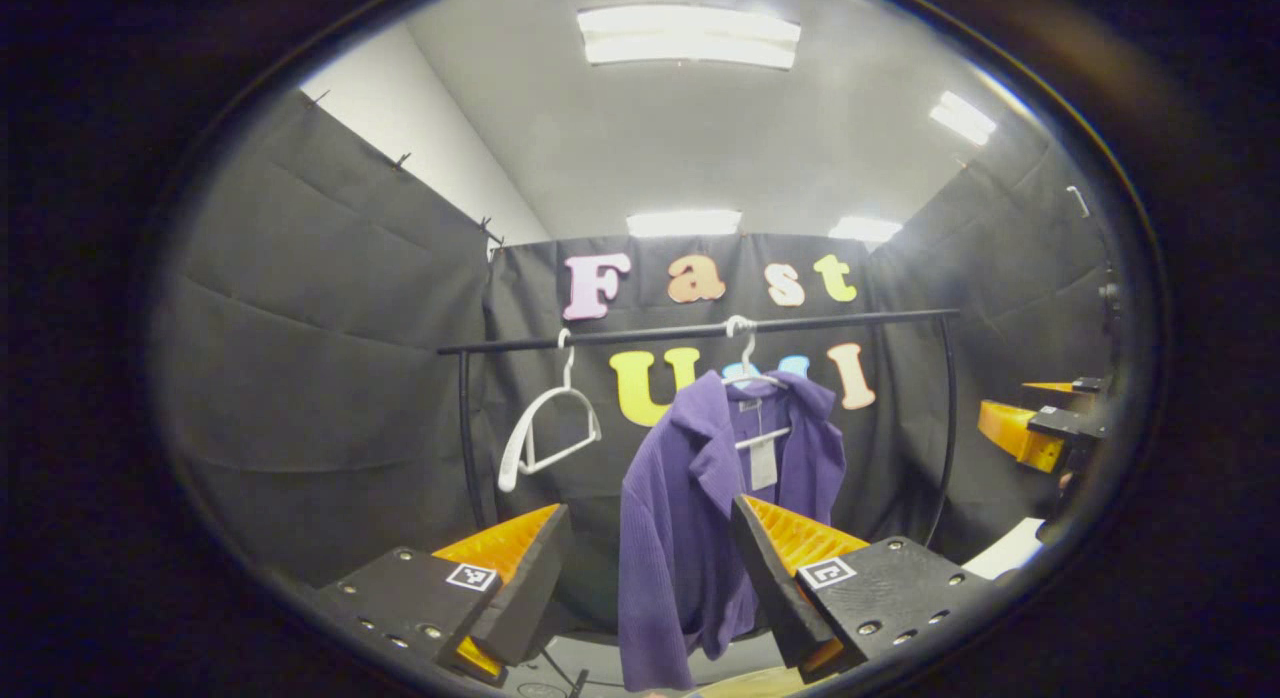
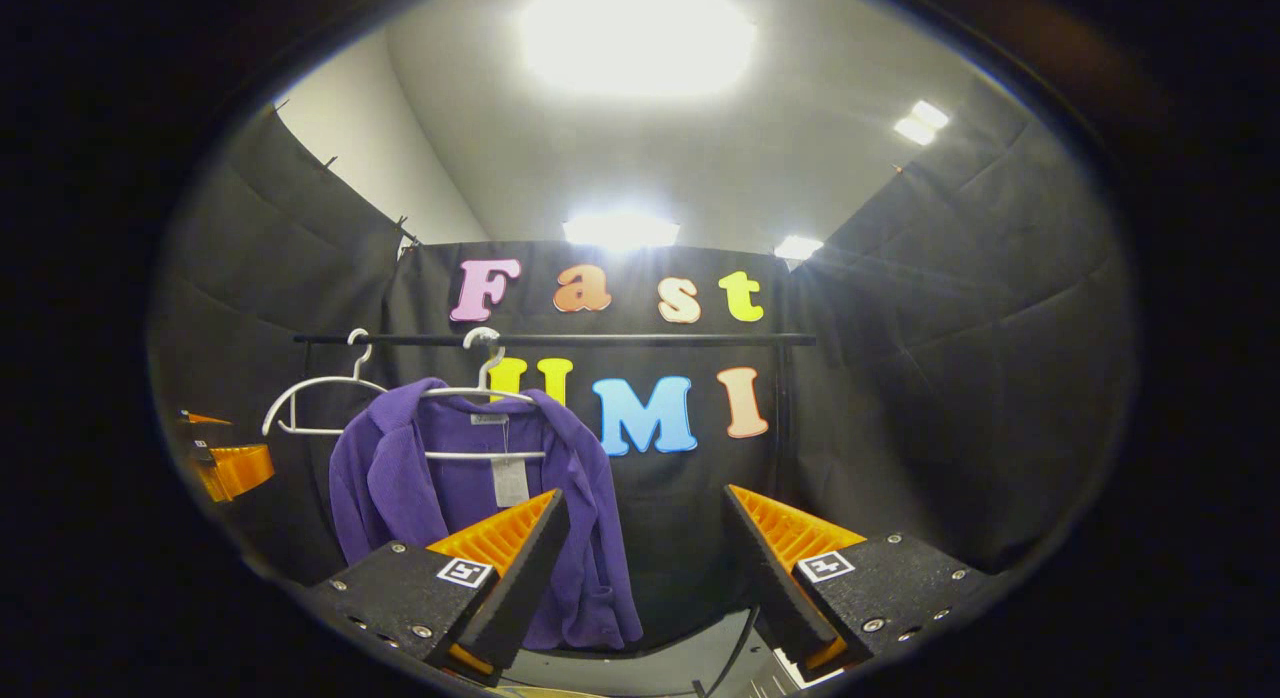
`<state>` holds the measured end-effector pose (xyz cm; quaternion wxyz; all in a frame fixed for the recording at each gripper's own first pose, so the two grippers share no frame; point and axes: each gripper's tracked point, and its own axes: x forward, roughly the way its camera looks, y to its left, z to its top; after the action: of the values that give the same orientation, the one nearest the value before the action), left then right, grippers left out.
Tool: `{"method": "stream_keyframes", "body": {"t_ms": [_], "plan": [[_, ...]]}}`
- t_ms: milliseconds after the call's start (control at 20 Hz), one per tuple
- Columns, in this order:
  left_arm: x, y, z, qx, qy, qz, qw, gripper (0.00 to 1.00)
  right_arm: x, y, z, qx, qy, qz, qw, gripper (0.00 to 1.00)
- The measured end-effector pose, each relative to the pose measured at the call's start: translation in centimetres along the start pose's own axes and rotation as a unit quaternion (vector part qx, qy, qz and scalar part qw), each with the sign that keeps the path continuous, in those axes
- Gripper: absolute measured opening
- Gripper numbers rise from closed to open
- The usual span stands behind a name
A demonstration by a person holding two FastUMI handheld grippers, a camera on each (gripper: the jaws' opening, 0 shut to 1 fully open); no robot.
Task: Grasp the clothes on the hanger with both hands and then place them into the laundry hamper below.
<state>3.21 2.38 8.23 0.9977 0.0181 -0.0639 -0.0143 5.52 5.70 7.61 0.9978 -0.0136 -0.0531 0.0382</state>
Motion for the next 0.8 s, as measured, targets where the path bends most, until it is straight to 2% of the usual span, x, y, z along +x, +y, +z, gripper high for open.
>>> {"method": "stream_keyframes", "body": {"t_ms": [200,250,300,450,500,800], "plan": [[2.3,-2.3,0.6,-0.025,0.005,-0.023,0.999,0.99,3.5,2.2,1.7,0.003,-0.004,0.034,0.999,0.94],[3.0,-2.6,0.0,-0.029,0.011,-0.022,0.999,0.93,4.5,2.3,1.8,0.001,-0.003,0.038,0.999,0.94],[3.6,-3.0,-0.4,-0.033,0.016,-0.019,0.999,0.99,5.3,2.6,1.9,0.001,-0.003,0.042,0.999,0.94],[6.1,-4.6,-2.6,-0.044,0.035,-0.008,0.998,0.99,8.4,3.6,0.2,0.012,0.009,0.062,0.998,0.94],[6.9,-4.9,-3.2,-0.042,0.039,0.000,0.998,0.93,9.5,3.8,-0.3,0.016,0.014,0.067,0.997,0.94],[11.9,-7.0,-5.5,-0.033,0.049,0.030,0.998,0.93,15.2,5.0,-3.3,0.021,0.028,0.098,0.995,0.94]]}}
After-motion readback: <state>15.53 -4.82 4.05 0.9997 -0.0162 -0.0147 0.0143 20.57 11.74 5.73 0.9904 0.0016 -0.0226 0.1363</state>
